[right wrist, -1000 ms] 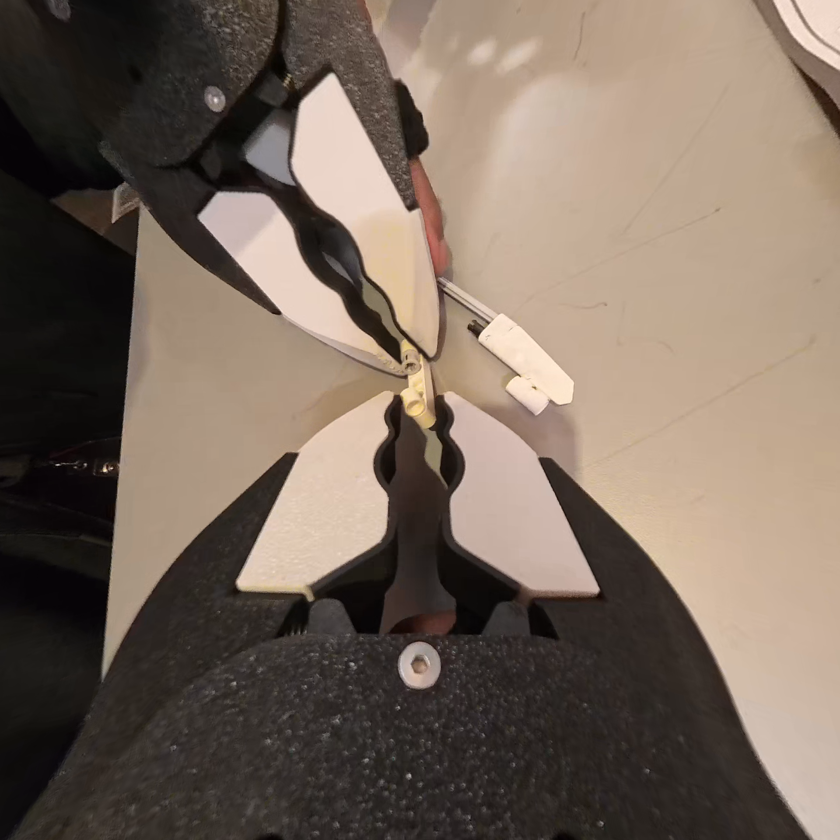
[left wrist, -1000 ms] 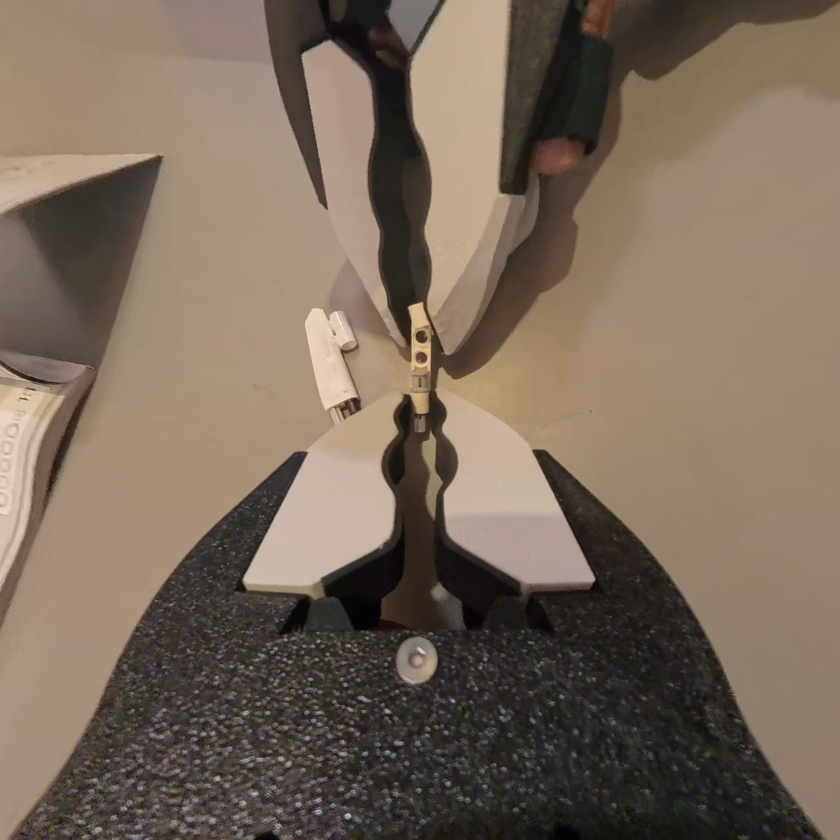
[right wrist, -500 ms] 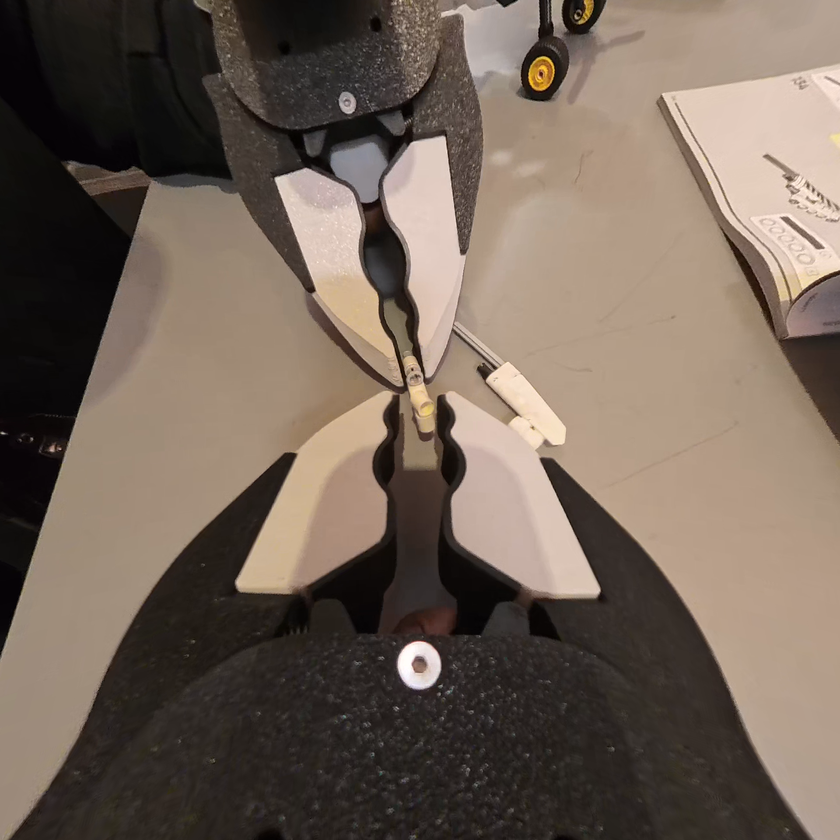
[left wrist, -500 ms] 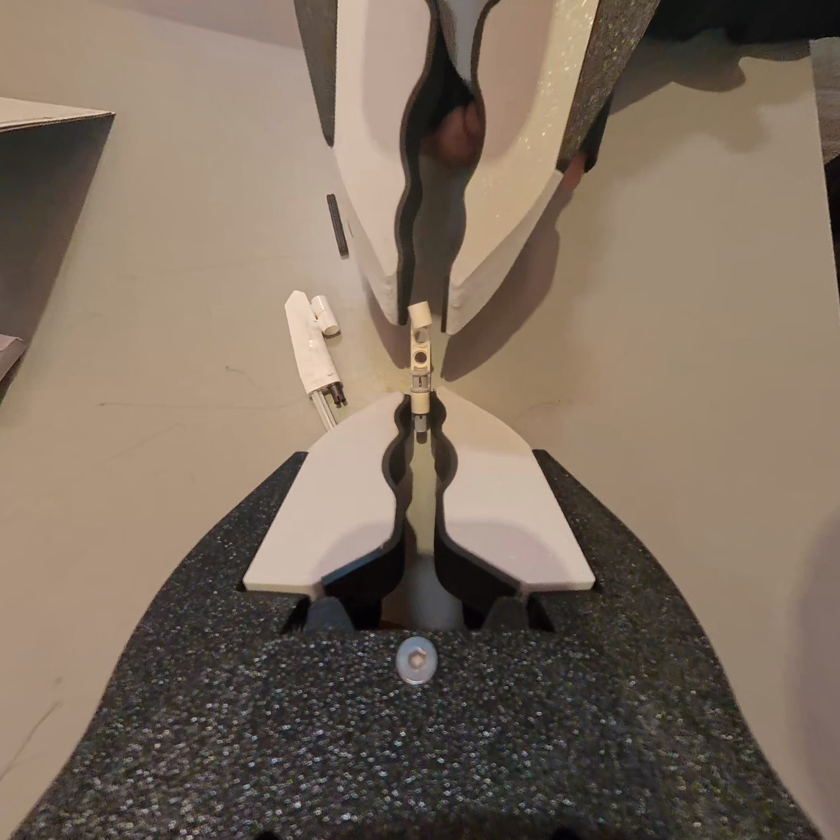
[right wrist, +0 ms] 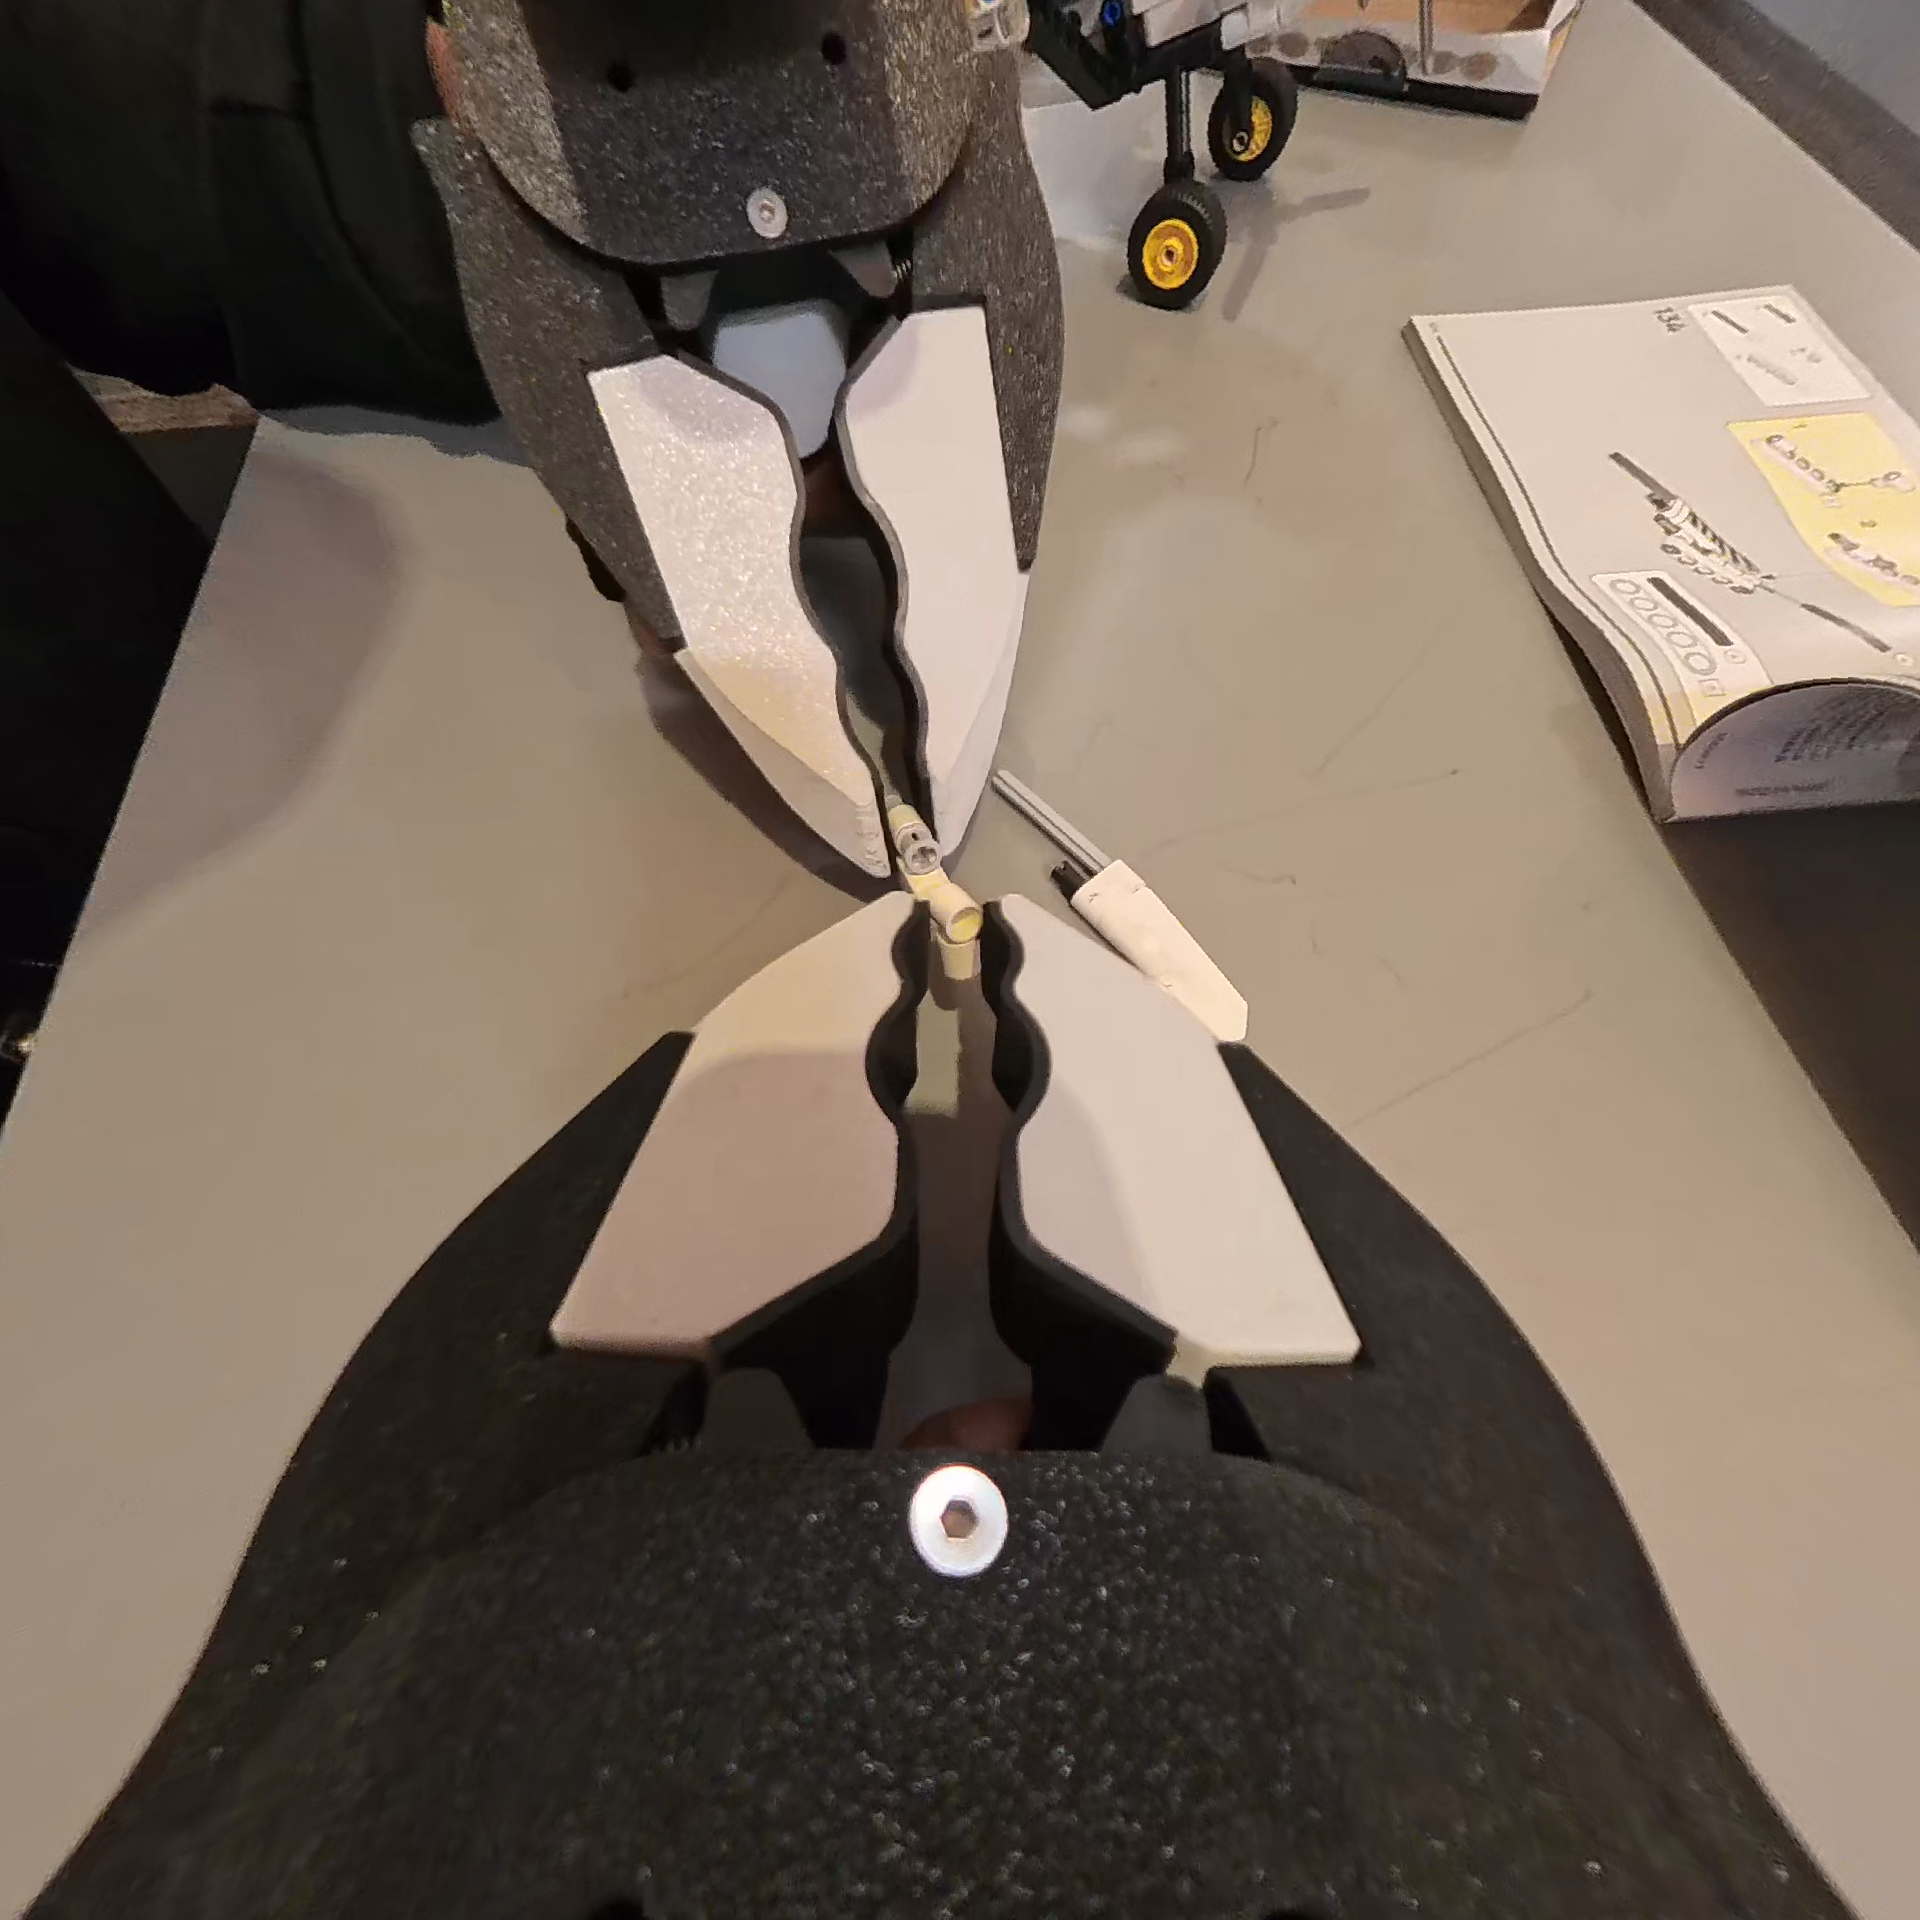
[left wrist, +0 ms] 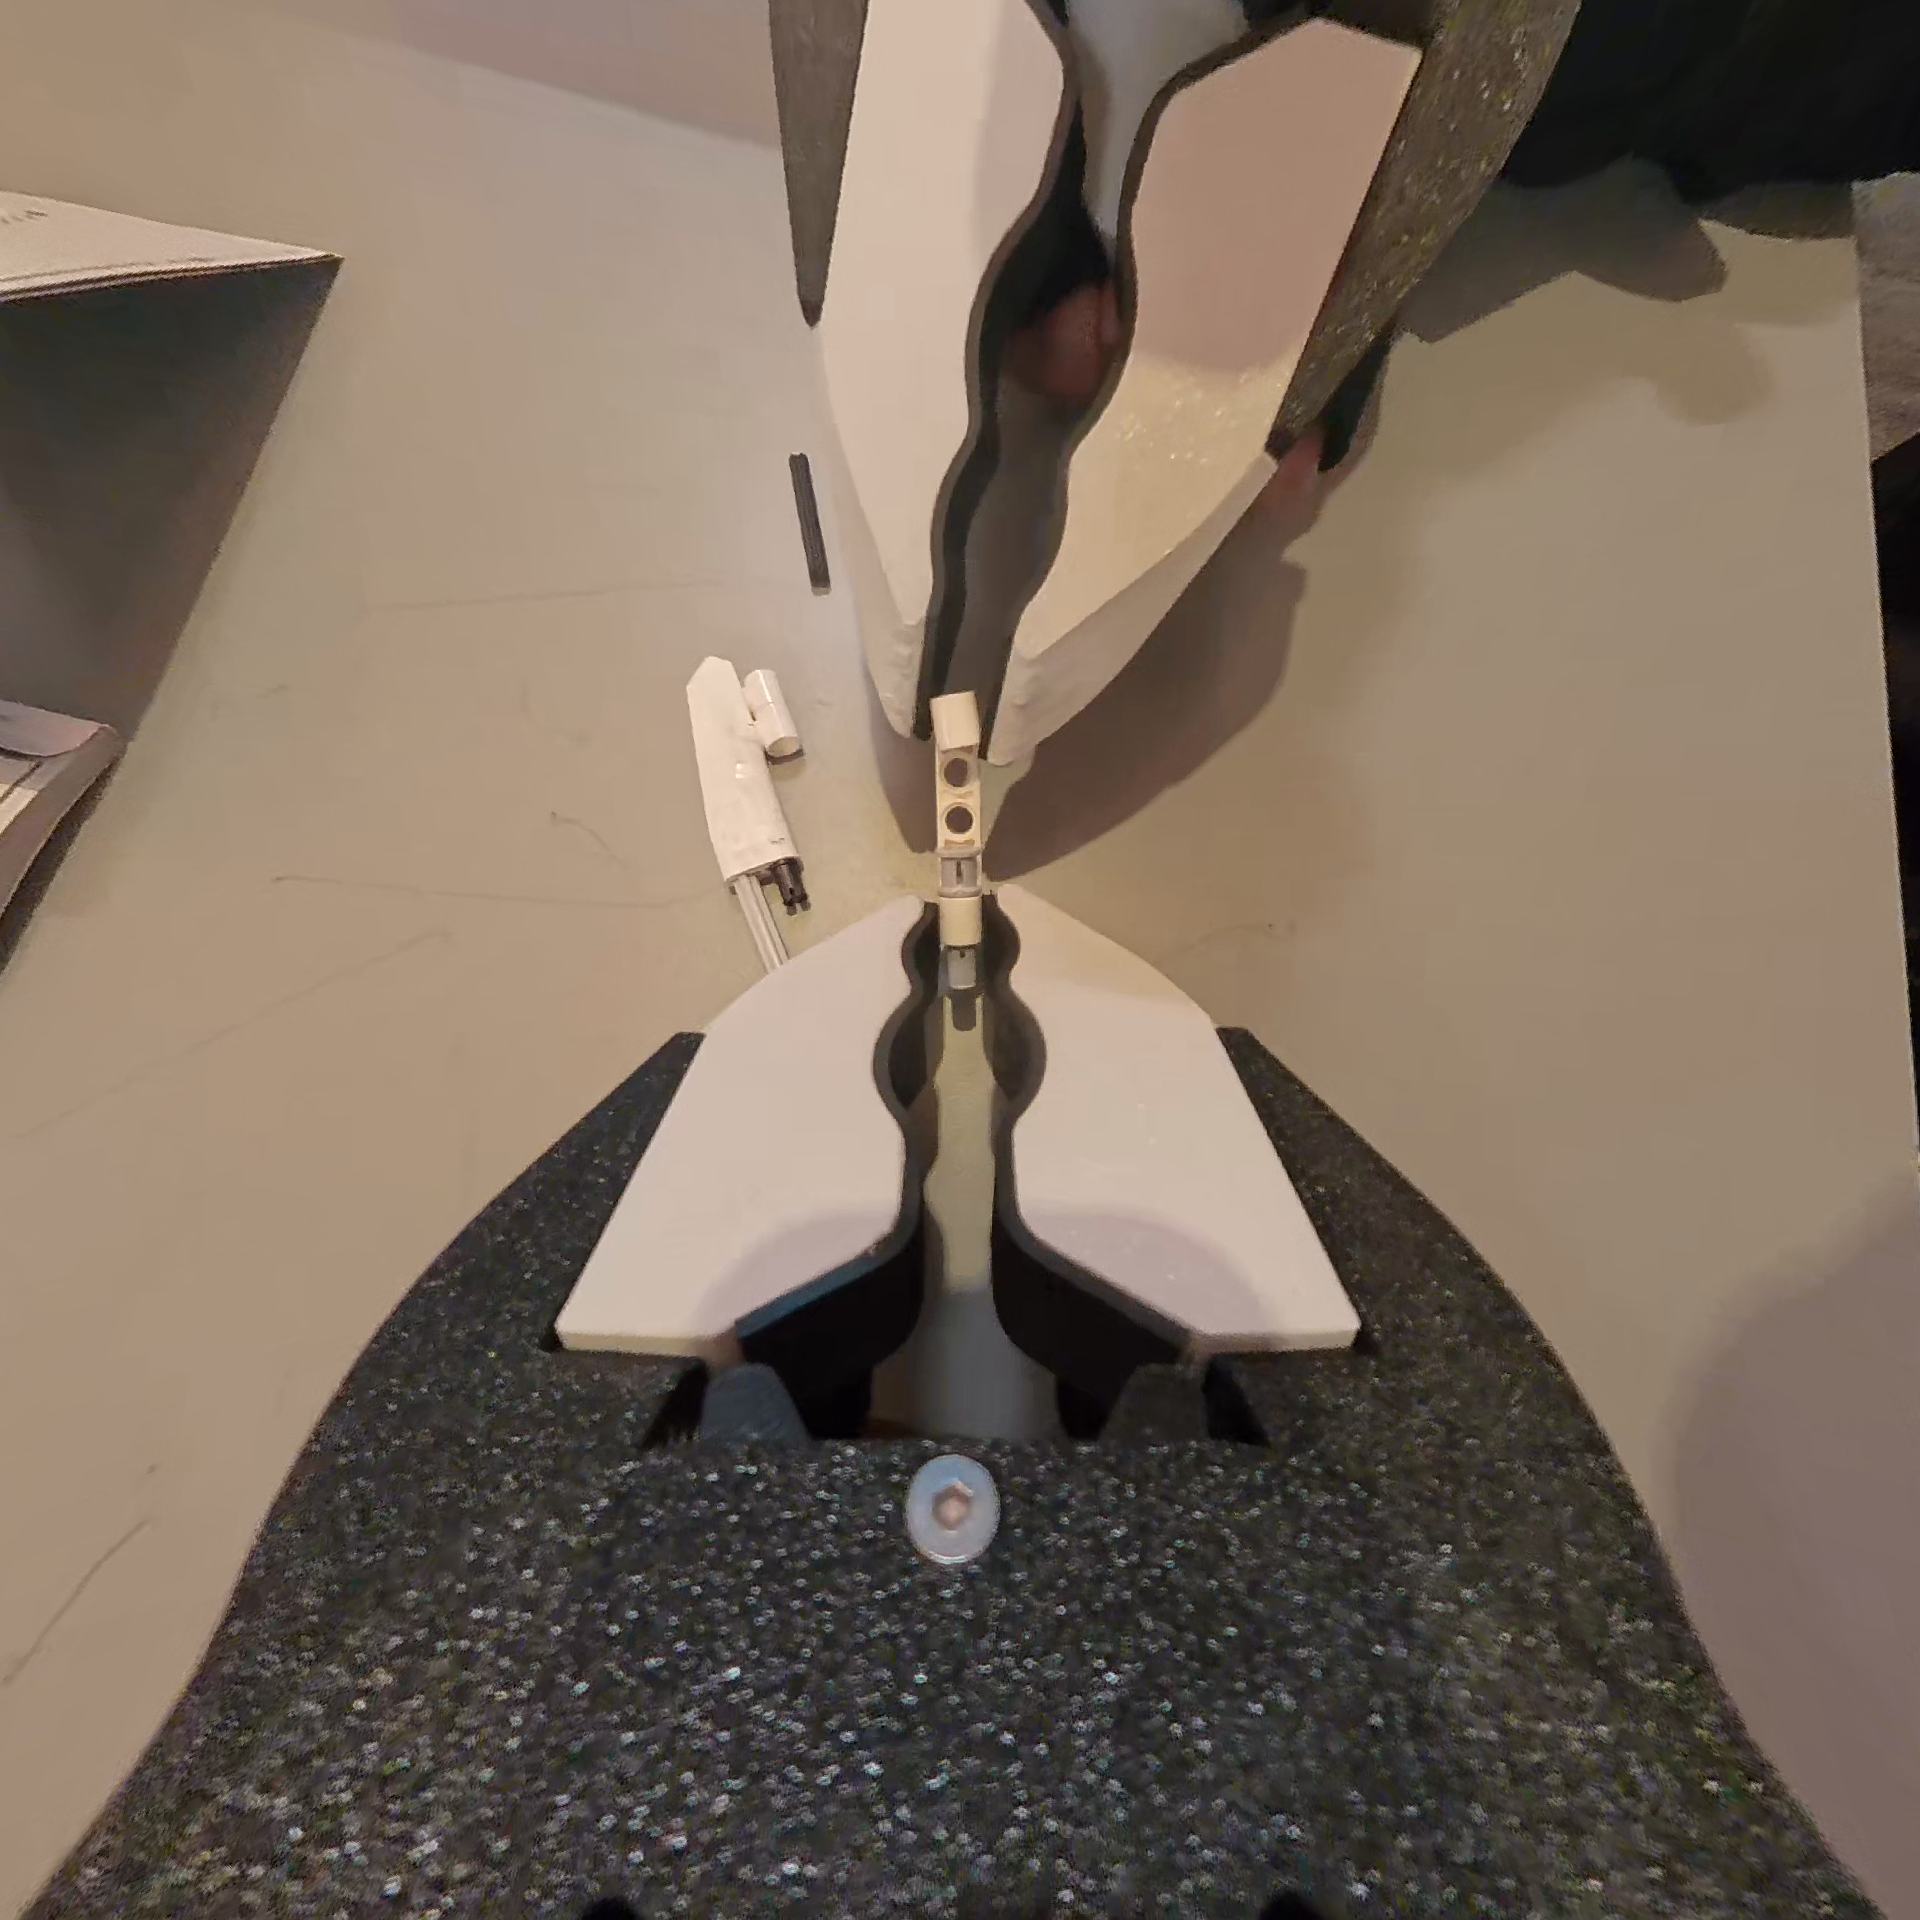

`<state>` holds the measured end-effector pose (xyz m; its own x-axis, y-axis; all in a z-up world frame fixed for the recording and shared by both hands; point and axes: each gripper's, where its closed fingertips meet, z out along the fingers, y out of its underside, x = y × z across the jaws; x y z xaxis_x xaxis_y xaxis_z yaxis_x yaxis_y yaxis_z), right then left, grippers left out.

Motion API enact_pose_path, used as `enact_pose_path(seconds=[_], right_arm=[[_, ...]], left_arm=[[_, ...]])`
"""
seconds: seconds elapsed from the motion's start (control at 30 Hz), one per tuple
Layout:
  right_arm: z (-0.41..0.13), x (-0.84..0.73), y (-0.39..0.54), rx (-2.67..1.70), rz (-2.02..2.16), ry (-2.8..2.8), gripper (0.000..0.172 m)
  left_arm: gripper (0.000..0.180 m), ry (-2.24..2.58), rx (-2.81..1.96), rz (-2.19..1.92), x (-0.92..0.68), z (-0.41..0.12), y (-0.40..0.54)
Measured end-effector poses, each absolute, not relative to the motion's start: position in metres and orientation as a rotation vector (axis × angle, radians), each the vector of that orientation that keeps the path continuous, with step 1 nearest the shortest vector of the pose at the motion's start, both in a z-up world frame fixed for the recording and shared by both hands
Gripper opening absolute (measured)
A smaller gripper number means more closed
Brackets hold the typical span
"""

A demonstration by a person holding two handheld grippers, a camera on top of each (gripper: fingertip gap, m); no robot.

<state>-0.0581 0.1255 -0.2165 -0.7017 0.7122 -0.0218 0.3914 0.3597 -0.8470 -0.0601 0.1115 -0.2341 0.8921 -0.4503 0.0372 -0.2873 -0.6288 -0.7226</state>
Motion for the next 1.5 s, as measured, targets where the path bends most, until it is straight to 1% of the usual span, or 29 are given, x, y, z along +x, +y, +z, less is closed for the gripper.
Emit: enact_pose_path(seconds=[0.33,0.37,0.43,0.47,0.6,0.73,0.87,1.03,1.33,1.5], right_arm=[[-0.220,-0.060,0.127,-0.972,1.211,-2.283,0.010],[-0.221,-0.060,0.130,-0.959,1.182,-2.286,0.012],[-0.224,-0.061,0.139,-0.922,1.082,-2.288,0.024],[-0.224,-0.061,0.142,-0.904,1.053,-2.285,0.024],[-0.227,-0.060,0.143,-0.944,1.050,-2.299,0.023],[-0.237,-0.063,0.154,-1.004,0.936,-2.307,0.012],[-0.244,-0.062,0.162,-1.116,0.915,-2.315,0.009],[-0.247,-0.062,0.165,-1.196,0.930,-2.321,0.009],[-0.246,-0.059,0.158,-1.183,0.973,-2.349,0.015],[-0.246,-0.062,0.162,-1.254,0.973,-2.321,0.010]], left_arm=[[0.007,0.474,-2.297,-0.310,-0.061,-0.236,0.113],[0.007,0.452,-2.297,-0.333,-0.060,-0.235,0.114],[0.007,0.409,-2.314,-0.381,-0.059,-0.237,0.115],[0.008,0.390,-2.327,-0.404,-0.059,-0.238,0.116],[0.007,0.338,-2.362,-0.439,-0.056,-0.244,0.122],[0.008,0.291,-2.371,-0.390,-0.060,-0.245,0.132],[0.008,0.300,-2.387,-0.280,-0.065,-0.247,0.136],[0.008,0.317,-2.397,-0.221,-0.069,-0.247,0.135],[0.007,0.344,-2.418,-0.351,-0.061,-0.247,0.133],[0.010,0.344,-2.420,-0.251,-0.067,-0.247,0.137]])
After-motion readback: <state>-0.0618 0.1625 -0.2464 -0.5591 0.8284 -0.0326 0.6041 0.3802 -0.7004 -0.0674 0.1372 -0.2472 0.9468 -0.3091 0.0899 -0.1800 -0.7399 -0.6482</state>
